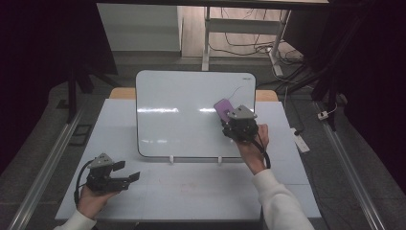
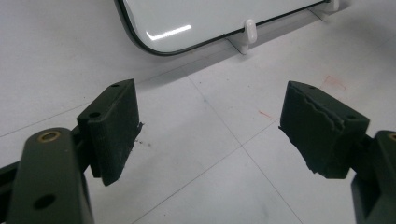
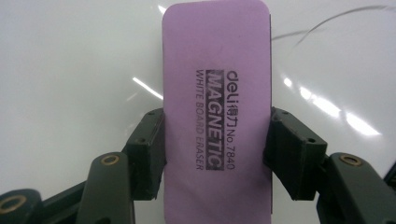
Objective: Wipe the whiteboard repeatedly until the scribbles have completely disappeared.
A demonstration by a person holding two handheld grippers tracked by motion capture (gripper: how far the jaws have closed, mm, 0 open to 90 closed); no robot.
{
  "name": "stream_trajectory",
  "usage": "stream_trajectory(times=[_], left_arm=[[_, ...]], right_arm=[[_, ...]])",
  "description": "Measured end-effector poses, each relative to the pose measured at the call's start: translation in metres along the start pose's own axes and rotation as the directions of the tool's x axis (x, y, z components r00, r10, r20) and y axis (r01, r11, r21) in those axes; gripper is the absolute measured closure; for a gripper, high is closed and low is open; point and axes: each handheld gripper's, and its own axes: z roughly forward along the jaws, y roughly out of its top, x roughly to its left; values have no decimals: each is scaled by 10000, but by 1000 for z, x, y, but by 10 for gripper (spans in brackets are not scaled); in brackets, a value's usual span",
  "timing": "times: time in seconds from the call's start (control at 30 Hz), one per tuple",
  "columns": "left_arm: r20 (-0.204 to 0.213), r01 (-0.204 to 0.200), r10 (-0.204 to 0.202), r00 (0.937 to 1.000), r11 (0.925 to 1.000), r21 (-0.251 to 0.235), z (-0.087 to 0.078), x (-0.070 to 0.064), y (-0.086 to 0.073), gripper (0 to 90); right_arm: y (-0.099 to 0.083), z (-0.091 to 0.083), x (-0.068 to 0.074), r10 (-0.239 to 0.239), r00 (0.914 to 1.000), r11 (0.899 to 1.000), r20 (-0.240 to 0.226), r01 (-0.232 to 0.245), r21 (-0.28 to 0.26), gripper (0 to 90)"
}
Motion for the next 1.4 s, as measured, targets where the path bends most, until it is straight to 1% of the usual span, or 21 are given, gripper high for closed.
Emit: stream_trajectory(times=[0.07, 0.2, 0.3, 0.37, 0.4, 0.53, 0.57, 0.67, 0.87, 0.97, 1.1, 1.17, 1.33, 1.4], left_arm=[[-7, 2, -2, 10000, 10000, -3, 0, 0, 0, 204], [-9, 2, -2, 10000, 10000, -5, 0, 0, 0, 204], [-9, 10, -10, 10000, 10000, -10, 0, 0, 0, 204], [-21, 2, -2, 10000, 10000, -21, 0, 0, 0, 204], [-21, 1, -1, 10000, 10000, -25, 0, 0, 0, 204], [-20, 19, -19, 10000, 10000, -23, -1, 1, 0, 204], [-34, 17, -17, 10000, 10000, -21, -1, 1, 0, 204], [-41, 18, -18, 10000, 10000, -46, -1, 1, 0, 204], [-12, 47, -47, 10000, 10000, -49, -2, 2, 0, 204], [-29, 7, -7, 10000, 10000, -38, -2, 1, 0, 203], [-27, 29, -29, 10000, 10000, -78, -2, 1, 0, 204], [-13, 43, -43, 10000, 10000, -73, -2, 2, 0, 204], [-47, 80, -80, 10000, 9999, -78, -2, 3, 0, 203], [-45, 87, -87, 10000, 9999, -100, -2, 3, 0, 203]], right_arm=[[-5, -1, 5, -94, 10000, 10000, 18, 94, 29, 414], [-13, -3, 11, -139, 9999, 9999, -71, 139, 66, 415], [-16, -4, 13, -205, 9997, 9998, -113, 206, 52, 414], [-15, -4, 10, -34, 9997, 10000, -237, 36, 84, 414], [-14, -3, 8, 25, 9996, 9999, -263, -22, 102, 414], [-4, -2, -1, 233, 9997, 9997, -76, -233, 22, 414], [-1, -2, -5, 259, 9997, 9997, -3, -259, -25, 414], [7, 0, -17, 611, 9980, 9980, 163, -608, -160, 413], [22, 2, -40, 1108, 9922, 9933, 567, -1087, -388, 413], [30, 3, -53, 1416, 9869, 9891, 769, -1378, -524, 413], [40, 6, -66, 1682, 9817, 9843, 899, -1623, -692, 413], [43, 7, -69, 1674, 9817, 9843, 905, -1613, -712, 413], [44, 8, -68, 1578, 9829, 9860, 945, -1516, -702, 413], [43, 7, -64, 1347, 9882, 9897, 733, -1305, -586, 414]])
